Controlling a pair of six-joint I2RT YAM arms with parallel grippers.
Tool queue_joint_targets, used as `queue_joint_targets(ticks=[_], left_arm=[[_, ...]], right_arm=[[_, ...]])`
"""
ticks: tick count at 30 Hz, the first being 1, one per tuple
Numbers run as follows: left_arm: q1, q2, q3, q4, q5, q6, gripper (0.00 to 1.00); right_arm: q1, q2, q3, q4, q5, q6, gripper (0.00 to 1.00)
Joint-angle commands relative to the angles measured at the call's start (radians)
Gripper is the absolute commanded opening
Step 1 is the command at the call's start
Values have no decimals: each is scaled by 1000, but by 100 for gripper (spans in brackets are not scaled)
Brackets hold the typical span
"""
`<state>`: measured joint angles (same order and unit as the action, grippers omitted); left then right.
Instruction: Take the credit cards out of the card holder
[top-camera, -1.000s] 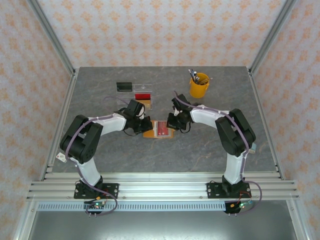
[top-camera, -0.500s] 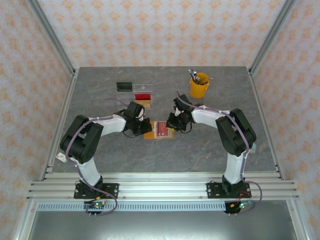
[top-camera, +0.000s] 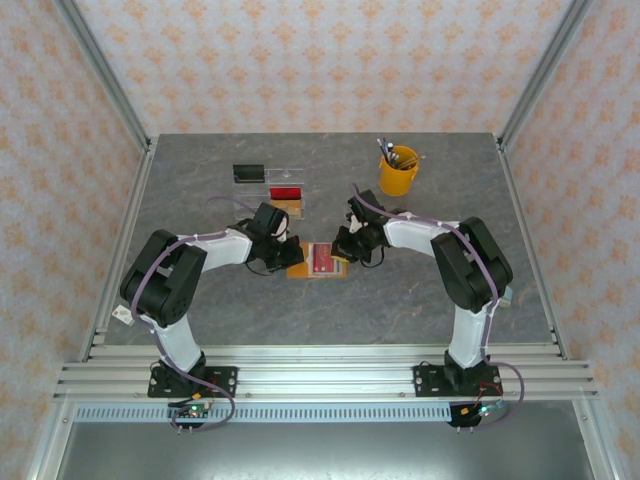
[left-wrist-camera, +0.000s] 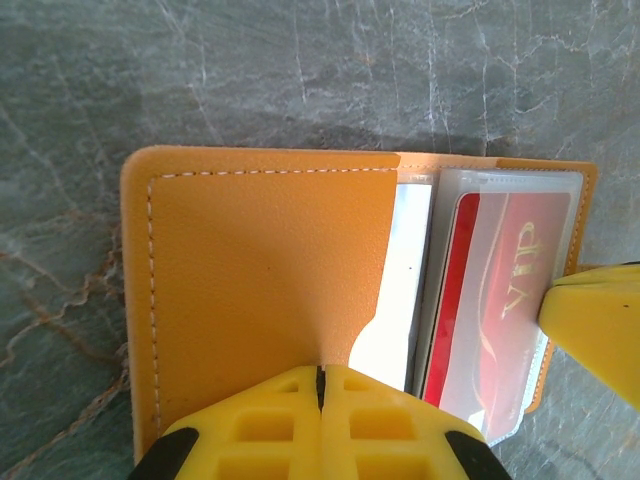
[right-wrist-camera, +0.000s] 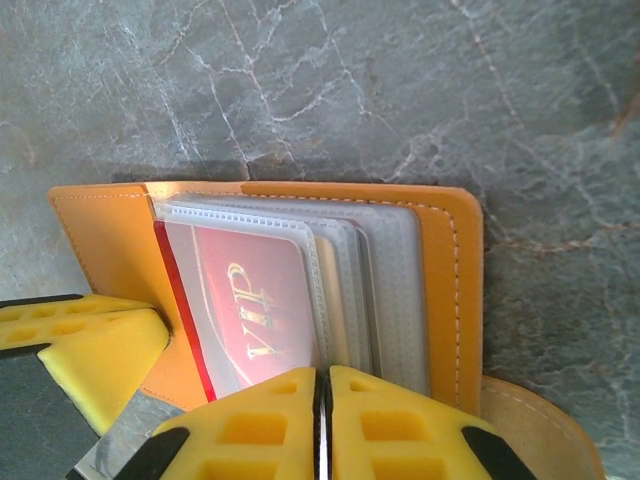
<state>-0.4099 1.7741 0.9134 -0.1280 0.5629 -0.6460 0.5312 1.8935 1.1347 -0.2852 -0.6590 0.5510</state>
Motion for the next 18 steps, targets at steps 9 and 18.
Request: queue_joint_targets(ticks=[9,18], left_arm=[[9,39,-8,-70,-60,8,4],[9,46,-3,-68,-49,3,4]], right_arm=[[6,-79,-71,67,-17,14,25],[9,-60,-64,62,-28,14,20]])
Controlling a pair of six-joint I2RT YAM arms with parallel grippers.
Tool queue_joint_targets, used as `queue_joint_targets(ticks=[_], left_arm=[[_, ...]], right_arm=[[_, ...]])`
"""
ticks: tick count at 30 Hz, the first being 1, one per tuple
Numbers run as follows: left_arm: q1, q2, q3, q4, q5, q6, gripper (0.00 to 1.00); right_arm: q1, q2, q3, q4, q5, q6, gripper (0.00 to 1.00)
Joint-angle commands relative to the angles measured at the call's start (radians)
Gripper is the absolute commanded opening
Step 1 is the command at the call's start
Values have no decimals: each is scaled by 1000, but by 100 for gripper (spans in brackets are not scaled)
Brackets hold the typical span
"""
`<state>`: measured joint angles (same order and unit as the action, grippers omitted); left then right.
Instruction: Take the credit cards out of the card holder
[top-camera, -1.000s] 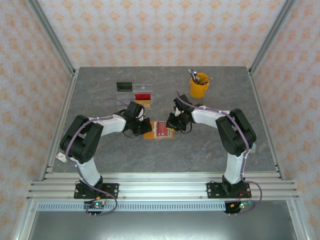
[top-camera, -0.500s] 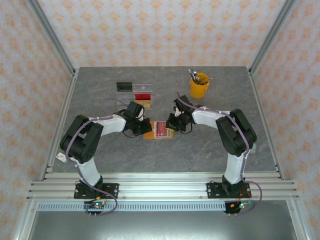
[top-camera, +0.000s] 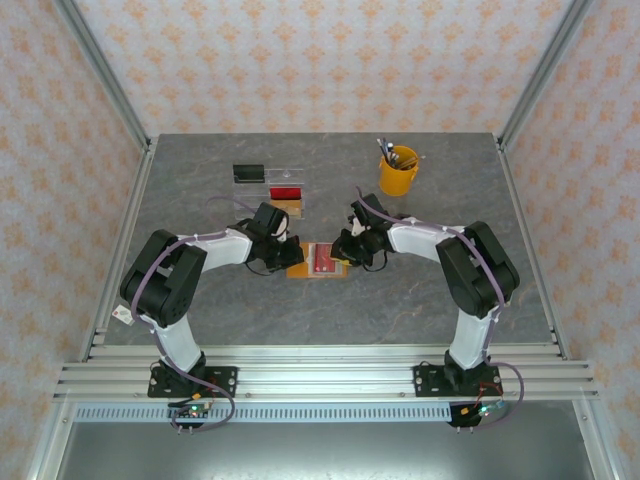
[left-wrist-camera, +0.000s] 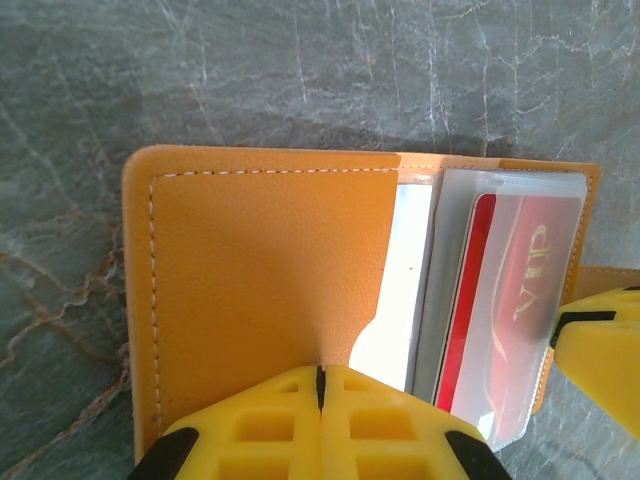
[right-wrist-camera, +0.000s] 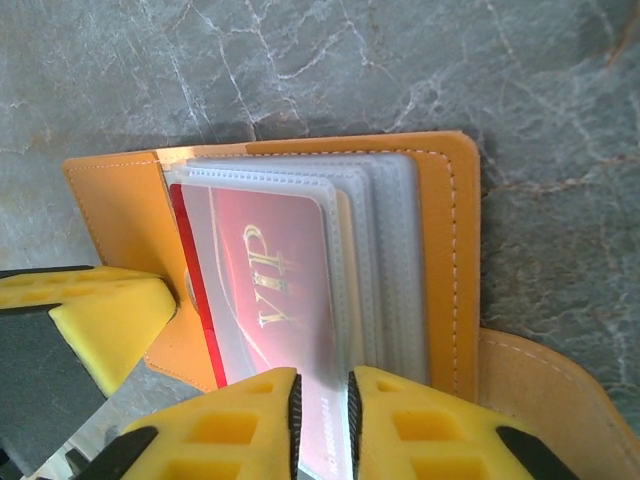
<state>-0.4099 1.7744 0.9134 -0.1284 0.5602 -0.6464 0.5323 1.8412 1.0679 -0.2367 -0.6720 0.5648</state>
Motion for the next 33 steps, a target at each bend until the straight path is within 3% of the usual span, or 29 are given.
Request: queue_joint_targets(ticks=[1,14,23,33], left_arm=[[9,46,-2,-65,-44,2,4],[8,45,-5,-59,-29,-4,4],[8,36,-4,-67,-37,-2,4],[8,33,-5,-64,-36,-5,4]], right_arm=[[8,-5,5,13,-22,-3,19],[17,17,34,-5,-15,-20,15],[19,-63,23,-44,86,-44,19],[29,-30,34,-46,70,-49,22]])
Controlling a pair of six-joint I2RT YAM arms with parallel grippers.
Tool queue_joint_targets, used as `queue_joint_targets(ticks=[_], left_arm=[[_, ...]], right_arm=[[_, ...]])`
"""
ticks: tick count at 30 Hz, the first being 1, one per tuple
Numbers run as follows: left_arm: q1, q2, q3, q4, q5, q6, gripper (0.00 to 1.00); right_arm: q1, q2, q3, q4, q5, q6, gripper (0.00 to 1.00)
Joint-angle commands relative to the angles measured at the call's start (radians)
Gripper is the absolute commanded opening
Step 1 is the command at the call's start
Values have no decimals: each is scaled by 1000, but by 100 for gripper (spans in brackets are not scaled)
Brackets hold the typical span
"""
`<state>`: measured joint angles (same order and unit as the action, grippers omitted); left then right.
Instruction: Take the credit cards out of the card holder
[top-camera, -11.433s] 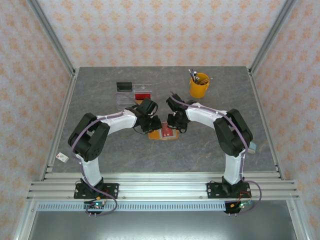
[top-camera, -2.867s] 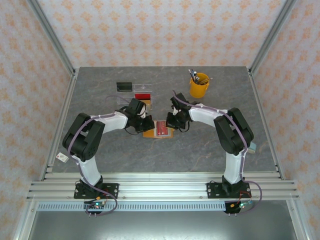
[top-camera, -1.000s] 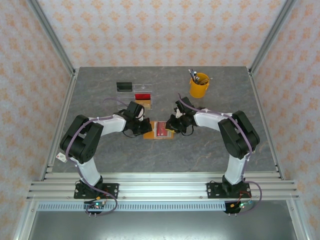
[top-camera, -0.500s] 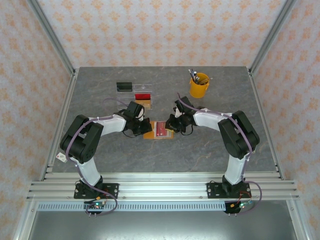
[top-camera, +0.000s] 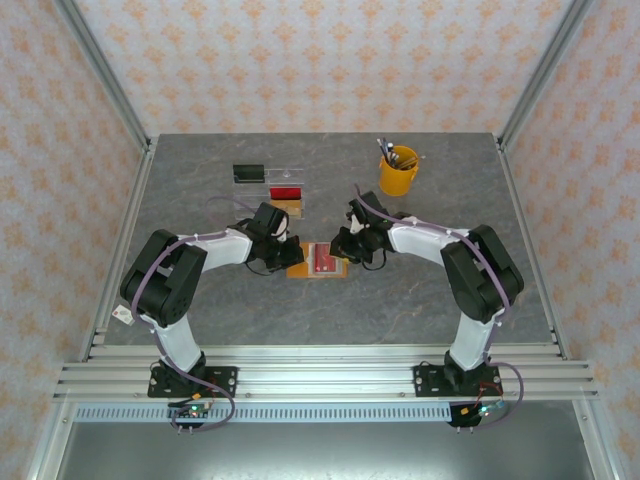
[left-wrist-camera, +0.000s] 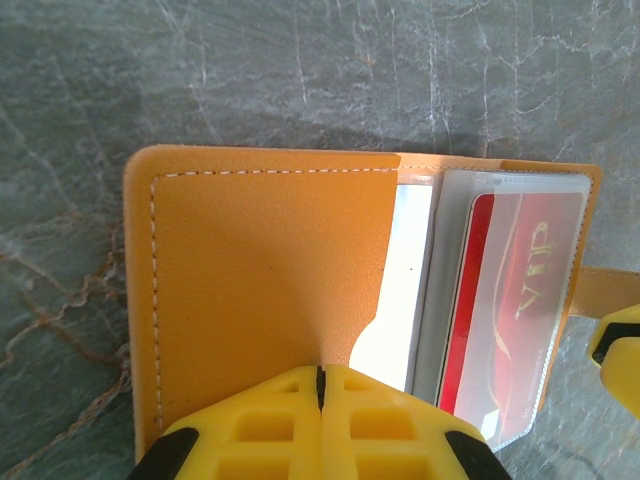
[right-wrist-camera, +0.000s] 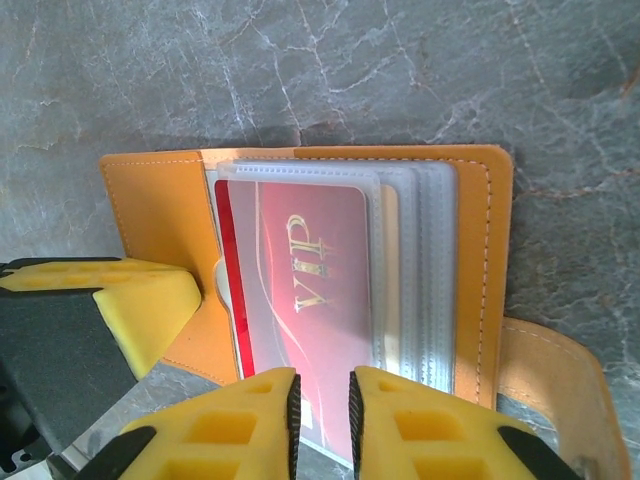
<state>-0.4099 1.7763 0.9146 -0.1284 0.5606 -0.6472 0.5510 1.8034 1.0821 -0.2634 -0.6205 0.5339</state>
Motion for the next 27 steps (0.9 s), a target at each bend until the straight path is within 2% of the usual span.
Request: queue_joint_targets(ticks=[1,18,27], left_arm=[[8,31,-7,-63,-36,-5,4],[8,29,-13,-60,-28,-5,4],[6,35,-16,-48,-14,-8,4]], right_arm=[[10,15,25,-28,24,-21,22],[23,81,50,-43,16,-30,21],[38,129,70,-9,-28,-20,21]])
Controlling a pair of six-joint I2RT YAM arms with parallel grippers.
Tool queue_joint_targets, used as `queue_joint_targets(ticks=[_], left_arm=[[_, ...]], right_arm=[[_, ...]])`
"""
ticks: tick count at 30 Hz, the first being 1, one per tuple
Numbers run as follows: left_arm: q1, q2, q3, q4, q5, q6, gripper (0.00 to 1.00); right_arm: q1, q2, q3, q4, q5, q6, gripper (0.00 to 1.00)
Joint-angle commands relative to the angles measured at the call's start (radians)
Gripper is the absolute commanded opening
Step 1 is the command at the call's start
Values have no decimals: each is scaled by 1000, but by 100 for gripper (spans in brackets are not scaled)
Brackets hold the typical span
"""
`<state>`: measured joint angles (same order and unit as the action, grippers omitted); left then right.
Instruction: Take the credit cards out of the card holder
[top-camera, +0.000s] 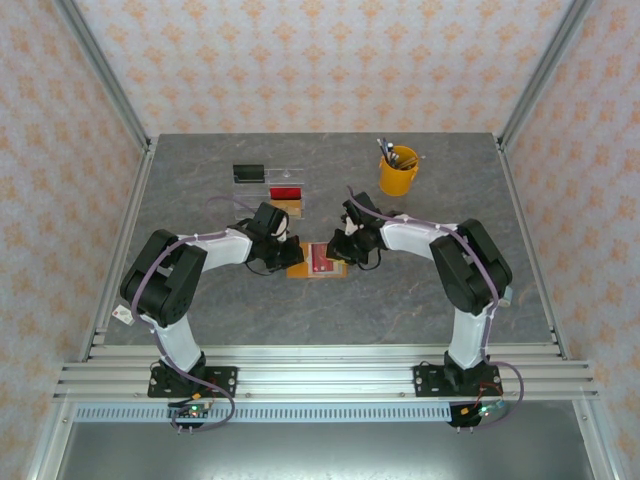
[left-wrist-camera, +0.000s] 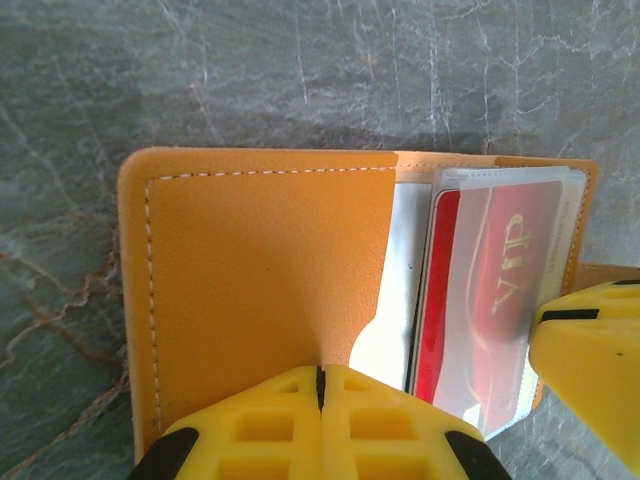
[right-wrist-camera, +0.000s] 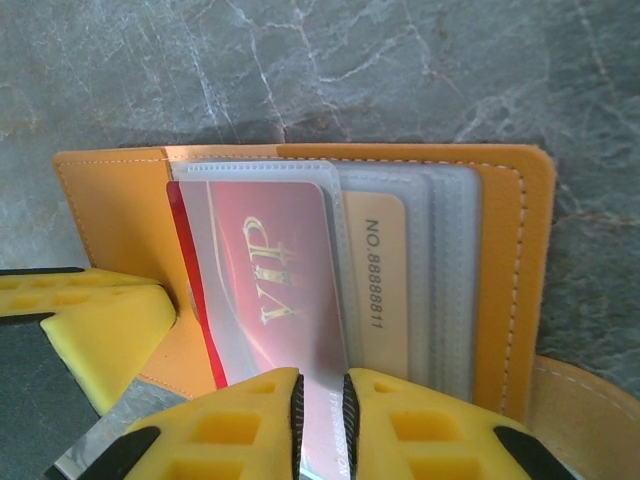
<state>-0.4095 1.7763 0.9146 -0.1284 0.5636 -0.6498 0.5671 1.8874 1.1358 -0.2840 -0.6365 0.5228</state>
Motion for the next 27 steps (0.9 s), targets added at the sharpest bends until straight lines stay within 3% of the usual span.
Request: queue_joint_targets(ticks=[1,11,18,27], left_arm=[[7,35,-15,-48,-16,-5,4],[6,-53,-18,-22,-21,-41,6],[8,-78,-61,104,87,-109,15],[11,-21,-61,149,106,-116,24]], right_arm=[[24,49,18,11,-13,-6,21],[27,52,-12,-18,42,27,17],[27,59,-21,-43,67,51,12],[25,75,-18,-52,74,52,11]])
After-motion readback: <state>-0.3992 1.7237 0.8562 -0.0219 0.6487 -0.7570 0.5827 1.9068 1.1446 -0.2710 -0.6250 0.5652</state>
